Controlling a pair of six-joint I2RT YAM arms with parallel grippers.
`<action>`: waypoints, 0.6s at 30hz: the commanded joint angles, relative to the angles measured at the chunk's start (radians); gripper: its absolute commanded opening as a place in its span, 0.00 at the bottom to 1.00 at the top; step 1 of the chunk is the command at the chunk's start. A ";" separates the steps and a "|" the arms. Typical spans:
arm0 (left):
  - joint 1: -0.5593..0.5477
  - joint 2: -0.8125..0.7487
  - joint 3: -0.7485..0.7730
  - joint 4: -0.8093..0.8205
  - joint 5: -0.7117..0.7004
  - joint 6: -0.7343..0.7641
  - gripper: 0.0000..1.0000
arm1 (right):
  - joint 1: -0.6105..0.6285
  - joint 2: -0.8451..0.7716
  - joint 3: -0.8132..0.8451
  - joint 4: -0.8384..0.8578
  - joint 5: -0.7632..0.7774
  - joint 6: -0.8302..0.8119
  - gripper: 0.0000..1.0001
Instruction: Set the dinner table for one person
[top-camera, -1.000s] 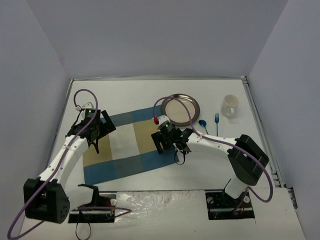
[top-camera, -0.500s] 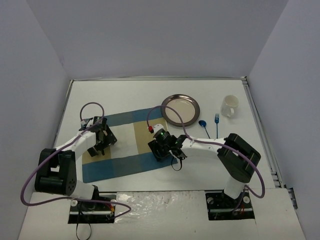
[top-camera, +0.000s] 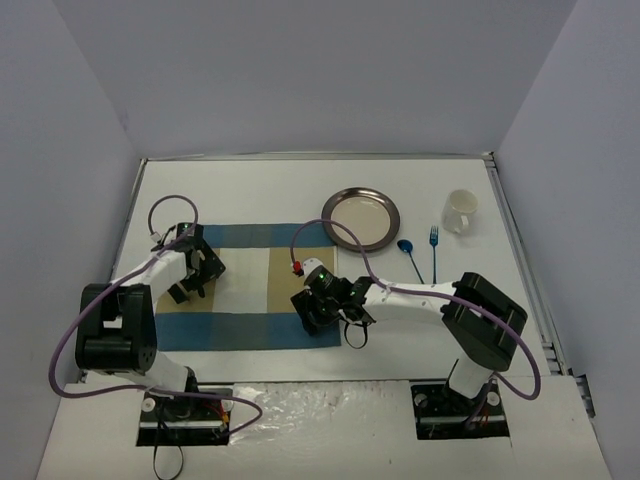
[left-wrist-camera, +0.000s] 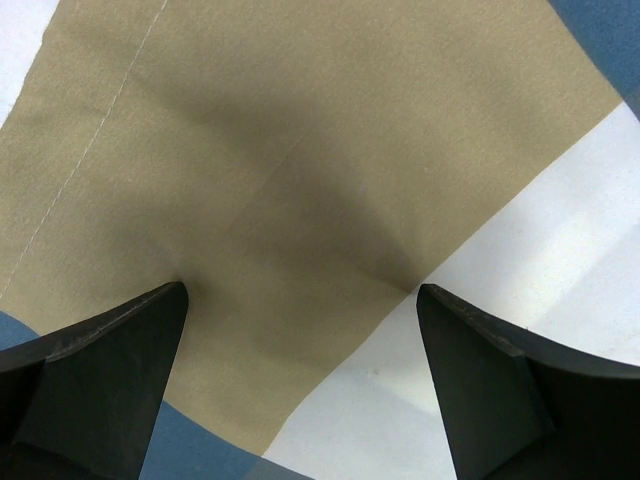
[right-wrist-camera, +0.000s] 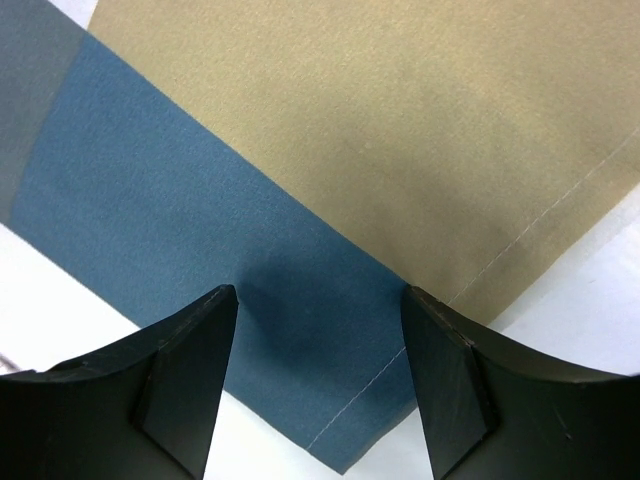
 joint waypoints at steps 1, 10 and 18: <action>0.012 -0.068 -0.065 -0.045 0.009 -0.019 0.97 | 0.054 -0.015 -0.028 -0.094 -0.086 0.067 0.63; 0.019 -0.172 -0.130 -0.092 -0.044 -0.049 0.97 | 0.063 -0.014 -0.040 -0.095 -0.050 0.078 0.63; 0.066 -0.148 -0.101 -0.074 -0.049 -0.021 0.97 | 0.077 -0.034 -0.045 -0.099 -0.035 0.095 0.63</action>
